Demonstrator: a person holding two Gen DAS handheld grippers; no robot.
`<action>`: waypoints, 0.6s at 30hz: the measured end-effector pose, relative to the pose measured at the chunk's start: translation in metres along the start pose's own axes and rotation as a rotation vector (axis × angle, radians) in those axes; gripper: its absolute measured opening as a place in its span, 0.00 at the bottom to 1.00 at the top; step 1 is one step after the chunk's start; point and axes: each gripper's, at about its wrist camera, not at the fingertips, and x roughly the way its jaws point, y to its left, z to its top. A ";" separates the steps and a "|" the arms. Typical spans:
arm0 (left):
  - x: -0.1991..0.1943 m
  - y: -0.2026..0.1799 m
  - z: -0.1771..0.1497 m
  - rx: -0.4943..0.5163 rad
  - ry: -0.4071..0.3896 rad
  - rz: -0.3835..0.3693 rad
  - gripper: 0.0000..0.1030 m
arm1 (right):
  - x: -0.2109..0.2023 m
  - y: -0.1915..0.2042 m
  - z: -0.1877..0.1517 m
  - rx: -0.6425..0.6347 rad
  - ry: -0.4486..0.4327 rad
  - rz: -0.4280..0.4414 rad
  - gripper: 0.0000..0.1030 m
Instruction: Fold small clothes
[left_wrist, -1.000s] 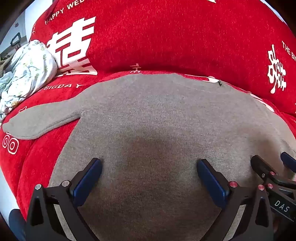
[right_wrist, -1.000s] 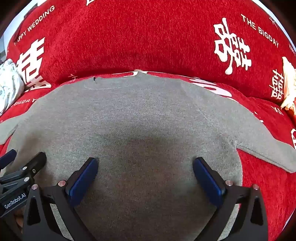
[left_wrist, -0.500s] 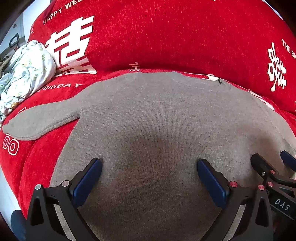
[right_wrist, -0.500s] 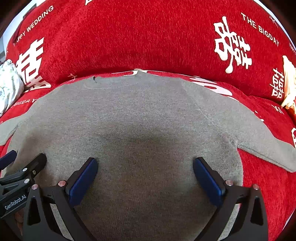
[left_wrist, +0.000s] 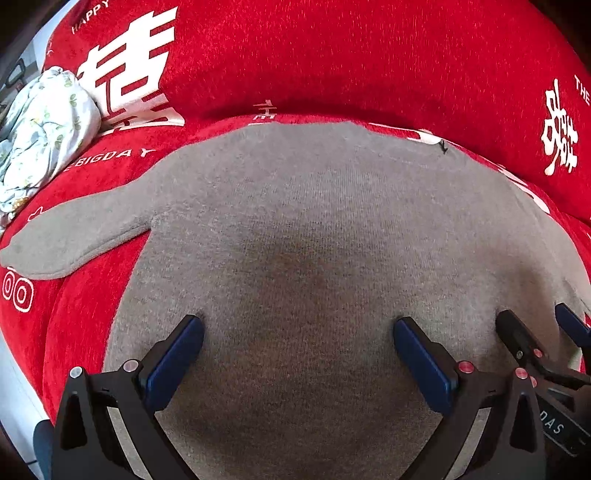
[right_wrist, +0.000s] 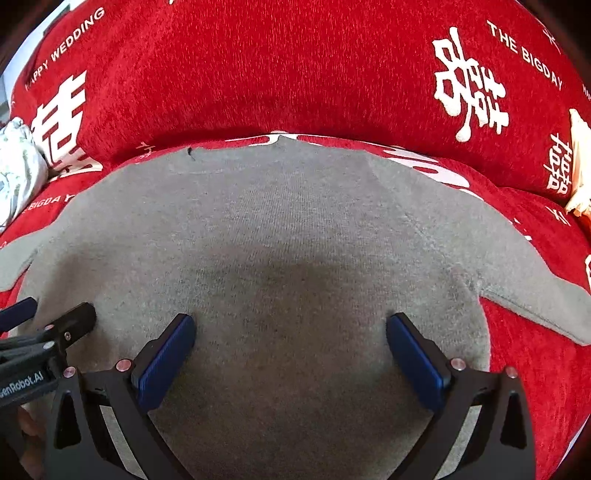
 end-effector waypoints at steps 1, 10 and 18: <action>0.000 0.000 -0.001 -0.005 -0.006 0.002 1.00 | -0.001 0.000 -0.001 -0.001 -0.001 -0.003 1.00; -0.005 -0.002 -0.006 -0.024 -0.052 0.035 1.00 | -0.001 0.001 0.000 -0.009 0.025 -0.007 1.00; -0.003 -0.002 -0.002 0.008 -0.044 0.021 1.00 | 0.001 0.004 0.001 -0.015 0.034 -0.029 1.00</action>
